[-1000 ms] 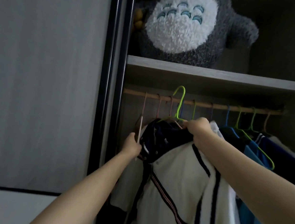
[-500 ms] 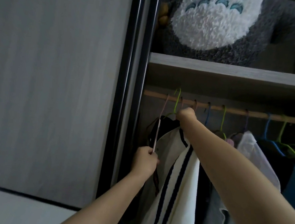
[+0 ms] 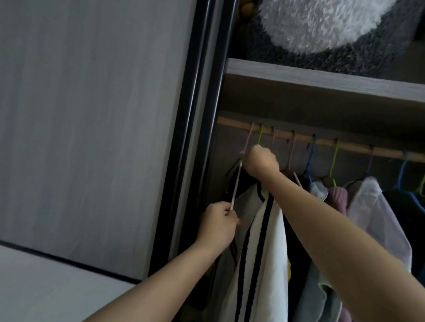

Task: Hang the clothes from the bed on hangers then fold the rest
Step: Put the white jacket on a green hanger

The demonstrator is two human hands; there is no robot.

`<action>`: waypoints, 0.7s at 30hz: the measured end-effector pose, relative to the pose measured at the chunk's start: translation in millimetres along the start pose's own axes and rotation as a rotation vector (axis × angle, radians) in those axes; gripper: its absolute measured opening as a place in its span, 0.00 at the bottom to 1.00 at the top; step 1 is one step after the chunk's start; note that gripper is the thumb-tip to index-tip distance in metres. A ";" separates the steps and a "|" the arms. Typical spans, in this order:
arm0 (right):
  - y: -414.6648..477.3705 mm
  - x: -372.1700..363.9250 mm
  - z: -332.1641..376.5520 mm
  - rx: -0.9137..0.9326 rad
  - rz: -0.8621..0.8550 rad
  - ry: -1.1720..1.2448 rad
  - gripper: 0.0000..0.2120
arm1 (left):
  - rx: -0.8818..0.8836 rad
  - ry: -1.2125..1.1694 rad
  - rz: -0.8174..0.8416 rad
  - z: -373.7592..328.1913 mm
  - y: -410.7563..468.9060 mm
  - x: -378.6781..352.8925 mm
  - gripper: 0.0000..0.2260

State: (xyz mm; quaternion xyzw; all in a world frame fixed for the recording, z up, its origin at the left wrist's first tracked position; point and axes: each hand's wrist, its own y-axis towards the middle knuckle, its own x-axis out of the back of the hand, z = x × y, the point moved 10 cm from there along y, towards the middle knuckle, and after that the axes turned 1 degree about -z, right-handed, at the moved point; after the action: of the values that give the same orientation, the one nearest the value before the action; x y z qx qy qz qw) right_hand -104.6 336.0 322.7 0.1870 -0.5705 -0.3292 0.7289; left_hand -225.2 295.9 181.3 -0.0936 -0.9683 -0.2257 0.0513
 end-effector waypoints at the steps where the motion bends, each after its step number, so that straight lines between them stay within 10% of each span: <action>1: -3.5 -6.6 5.5 0.016 0.048 -0.032 0.14 | -0.005 -0.013 0.001 -2.0 -2.5 -0.8 0.11; 9: -13.5 -12.1 15.0 -0.002 0.136 -0.141 0.08 | -0.132 -0.110 0.003 -36.8 -18.1 2.5 0.10; 17: -25.3 21.9 -1.7 -0.073 -0.008 0.182 0.07 | -0.454 0.459 0.026 -63.7 -58.4 4.7 0.23; 21: -48.0 45.4 -9.4 0.028 -0.001 0.128 0.10 | -0.760 1.046 -0.285 -66.1 -83.3 39.3 0.21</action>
State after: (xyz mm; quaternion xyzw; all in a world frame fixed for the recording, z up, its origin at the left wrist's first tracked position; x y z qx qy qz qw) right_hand -102.4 269.4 321.1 0.2180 -0.5272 -0.3089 0.7610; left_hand -276.9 199.2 210.3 0.1456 -0.6716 -0.5719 0.4478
